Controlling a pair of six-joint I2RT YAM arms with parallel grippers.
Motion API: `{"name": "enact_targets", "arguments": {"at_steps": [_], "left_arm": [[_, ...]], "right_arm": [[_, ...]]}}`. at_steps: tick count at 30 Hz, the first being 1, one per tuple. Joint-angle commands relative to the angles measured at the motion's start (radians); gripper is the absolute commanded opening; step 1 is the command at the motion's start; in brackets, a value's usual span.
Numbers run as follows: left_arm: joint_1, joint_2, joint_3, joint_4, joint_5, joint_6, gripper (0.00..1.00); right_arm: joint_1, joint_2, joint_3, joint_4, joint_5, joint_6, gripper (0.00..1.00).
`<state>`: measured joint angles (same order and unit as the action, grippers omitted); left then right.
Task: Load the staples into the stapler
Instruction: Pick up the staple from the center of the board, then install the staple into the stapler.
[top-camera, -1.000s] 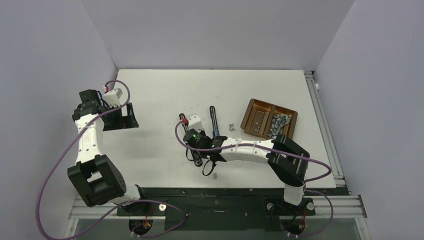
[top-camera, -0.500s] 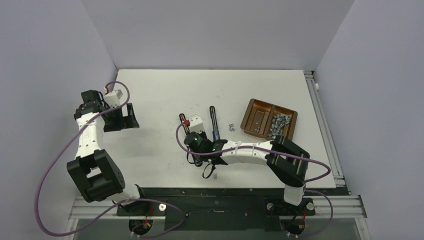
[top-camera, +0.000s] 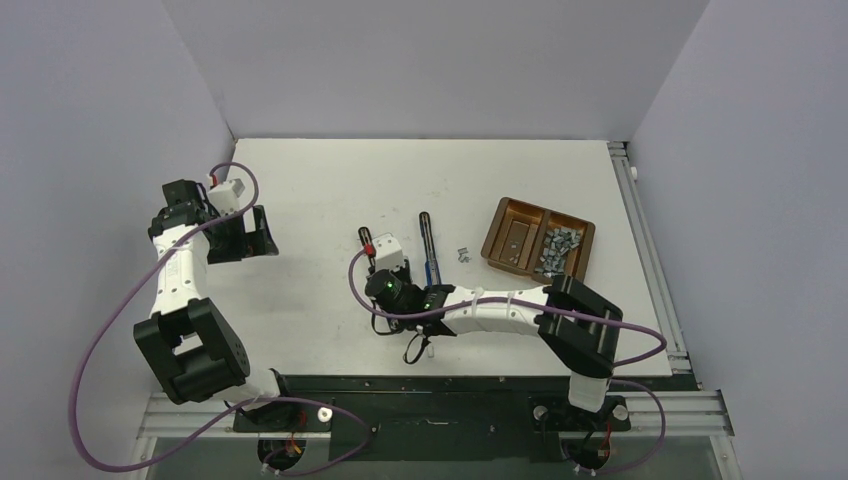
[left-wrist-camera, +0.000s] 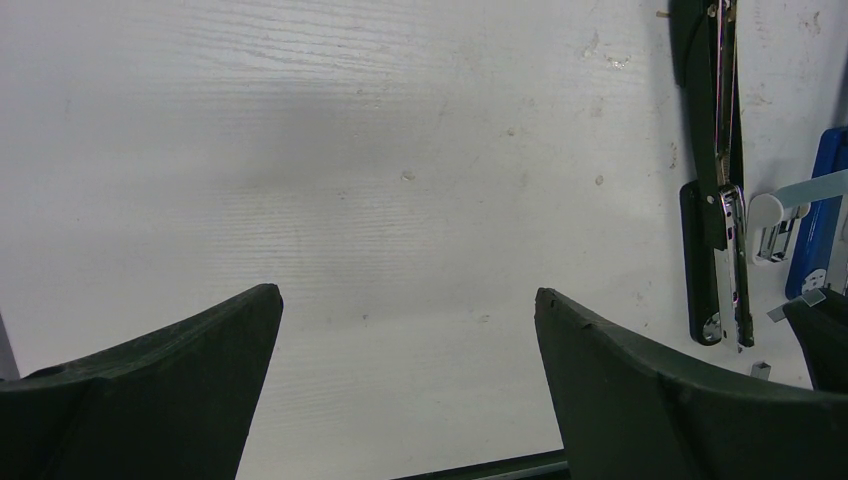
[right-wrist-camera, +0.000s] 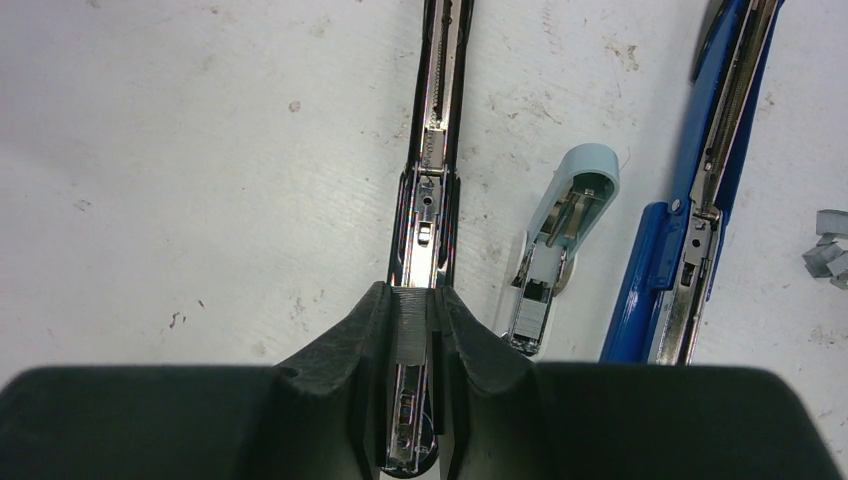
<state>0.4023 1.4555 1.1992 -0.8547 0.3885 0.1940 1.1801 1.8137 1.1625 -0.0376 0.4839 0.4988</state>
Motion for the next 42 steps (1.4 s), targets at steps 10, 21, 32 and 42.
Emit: {"name": "enact_targets", "arguments": {"at_steps": [10, 21, 32, 42], "left_arm": [[0.006, -0.001, 0.010, 0.032, -0.002, -0.004, 0.96], [0.006, 0.000, 0.015, 0.031, -0.003, -0.004, 0.96], [0.006, -0.003, 0.016, 0.029, -0.004, -0.001, 0.96], [0.006, -0.004, 0.016, 0.028, -0.001, -0.001, 0.96]], "right_arm": [[0.009, 0.017, 0.002, 0.004, 0.008, 0.035, 0.08], [0.005, 0.023, -0.013, 0.000, -0.018, 0.059, 0.09], [0.006, 0.013, -0.021, 0.004, -0.022, 0.066, 0.08], [0.006, 0.018, -0.019, 0.002, -0.028, 0.069, 0.08]]}}
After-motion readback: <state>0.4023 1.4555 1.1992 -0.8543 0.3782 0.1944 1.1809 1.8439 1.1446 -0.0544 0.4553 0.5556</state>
